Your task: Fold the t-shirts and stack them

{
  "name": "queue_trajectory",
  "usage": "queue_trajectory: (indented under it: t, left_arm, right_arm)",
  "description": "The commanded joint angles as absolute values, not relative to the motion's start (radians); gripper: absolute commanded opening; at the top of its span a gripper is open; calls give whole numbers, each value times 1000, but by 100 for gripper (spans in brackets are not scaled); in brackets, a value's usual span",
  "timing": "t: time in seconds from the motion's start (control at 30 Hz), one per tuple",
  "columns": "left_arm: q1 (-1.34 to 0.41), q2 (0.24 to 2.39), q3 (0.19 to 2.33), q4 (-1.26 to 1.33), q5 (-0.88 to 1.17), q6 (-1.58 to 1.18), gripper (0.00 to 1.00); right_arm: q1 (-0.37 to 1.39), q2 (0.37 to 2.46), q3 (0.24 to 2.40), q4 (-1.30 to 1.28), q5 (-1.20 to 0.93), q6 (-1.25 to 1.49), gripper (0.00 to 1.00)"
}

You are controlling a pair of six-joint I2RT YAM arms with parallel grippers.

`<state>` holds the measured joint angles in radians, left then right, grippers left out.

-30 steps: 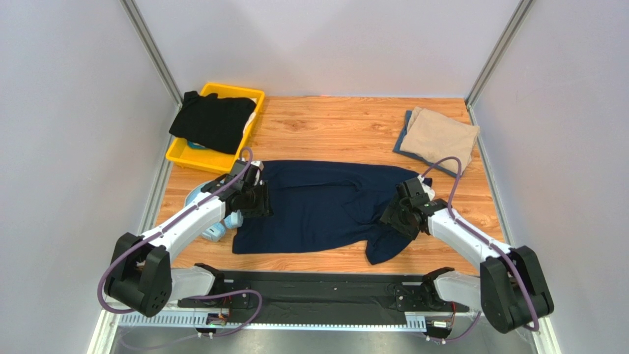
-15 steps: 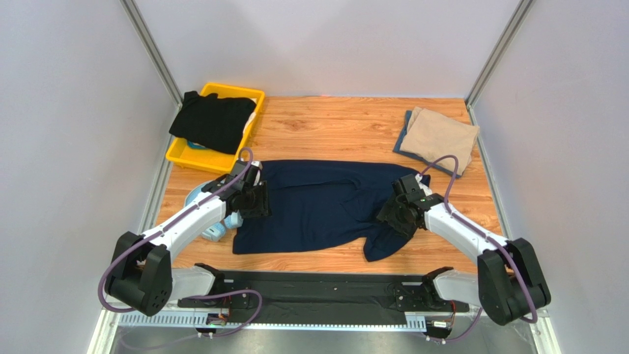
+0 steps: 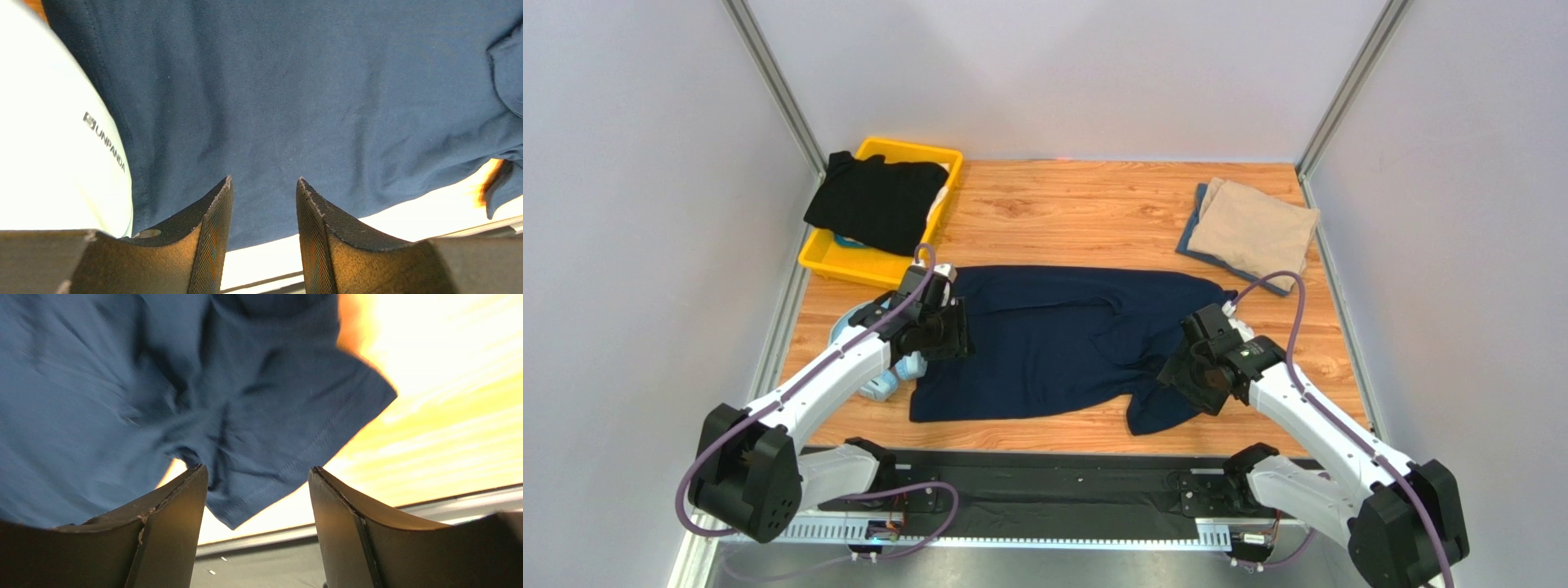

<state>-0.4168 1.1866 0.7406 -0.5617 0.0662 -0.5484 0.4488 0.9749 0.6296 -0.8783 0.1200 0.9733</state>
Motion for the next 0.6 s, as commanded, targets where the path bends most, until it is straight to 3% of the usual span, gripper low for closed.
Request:
queue_trajectory:
  t: [0.0,0.57]
  left_arm:
    - [-419,1114,758,-575,55,-548,50]
    - [-419,1121,721,-543,87,-554,50]
  right_arm:
    - [512,1012,609,-862,97,1015,67]
    - [538,1117,531,-738,92,1039,67]
